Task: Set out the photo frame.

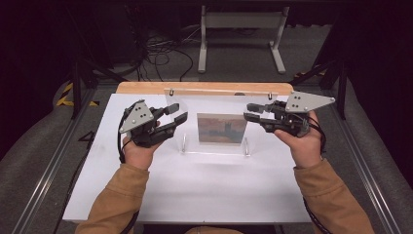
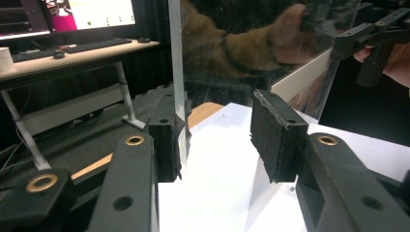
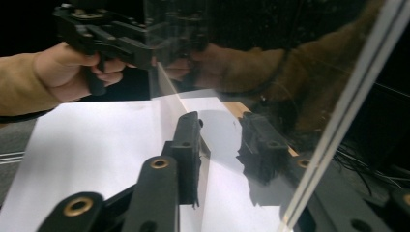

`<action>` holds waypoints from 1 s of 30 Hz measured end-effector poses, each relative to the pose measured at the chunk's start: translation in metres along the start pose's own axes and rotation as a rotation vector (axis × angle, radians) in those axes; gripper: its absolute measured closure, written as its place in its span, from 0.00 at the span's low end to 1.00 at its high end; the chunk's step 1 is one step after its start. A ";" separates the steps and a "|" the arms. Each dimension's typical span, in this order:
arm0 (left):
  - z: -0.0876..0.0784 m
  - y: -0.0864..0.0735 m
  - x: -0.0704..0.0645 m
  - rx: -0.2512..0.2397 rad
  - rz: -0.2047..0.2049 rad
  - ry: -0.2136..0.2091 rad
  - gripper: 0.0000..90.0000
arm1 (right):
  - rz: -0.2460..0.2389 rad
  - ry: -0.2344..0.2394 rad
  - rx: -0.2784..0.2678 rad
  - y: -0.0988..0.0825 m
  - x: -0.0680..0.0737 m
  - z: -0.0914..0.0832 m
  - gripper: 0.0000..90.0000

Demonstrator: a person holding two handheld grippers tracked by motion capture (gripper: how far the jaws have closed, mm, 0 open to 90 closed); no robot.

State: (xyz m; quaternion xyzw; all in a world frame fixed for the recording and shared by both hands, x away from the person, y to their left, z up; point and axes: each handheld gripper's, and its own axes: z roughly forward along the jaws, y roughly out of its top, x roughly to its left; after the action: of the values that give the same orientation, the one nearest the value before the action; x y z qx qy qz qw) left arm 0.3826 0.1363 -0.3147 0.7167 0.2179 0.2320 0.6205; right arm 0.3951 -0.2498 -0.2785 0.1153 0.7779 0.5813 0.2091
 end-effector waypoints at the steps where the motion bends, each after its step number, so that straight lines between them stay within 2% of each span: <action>1: 0.000 0.000 0.000 0.001 -0.004 0.001 0.64 | 0.005 -0.005 -0.001 0.000 -0.002 0.000 0.71; 9: 0.006 0.003 0.004 0.012 -0.027 0.014 0.66 | 0.032 -0.047 -0.011 -0.002 -0.013 0.005 0.65; 11: 0.010 0.004 0.007 0.014 -0.015 0.027 0.65 | 0.040 -0.056 -0.014 -0.003 -0.015 0.007 0.64; 13: 0.014 0.005 0.009 0.032 0.020 0.059 0.62 | 0.054 -0.080 -0.013 -0.004 -0.018 0.008 0.64; 17: 0.021 0.005 0.013 0.027 0.000 0.078 0.60 | 0.082 -0.113 -0.016 -0.008 -0.024 0.009 0.64; 20: 0.025 0.002 0.015 0.028 0.003 0.084 0.57 | 0.091 -0.126 -0.011 -0.010 -0.026 0.011 0.63; 24: 0.029 -0.004 0.019 0.031 -0.037 0.074 0.53 | 0.113 -0.153 0.007 -0.015 -0.028 0.014 0.56; 30: 0.030 -0.008 0.024 0.032 -0.056 0.078 0.55 | 0.157 -0.147 0.026 -0.025 -0.034 0.019 0.55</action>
State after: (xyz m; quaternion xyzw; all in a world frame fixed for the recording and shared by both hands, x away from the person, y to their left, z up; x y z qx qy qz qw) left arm 0.4200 0.1281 -0.3244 0.7106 0.2655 0.2390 0.6061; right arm 0.4353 -0.2555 -0.3006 0.2211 0.7566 0.5755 0.2179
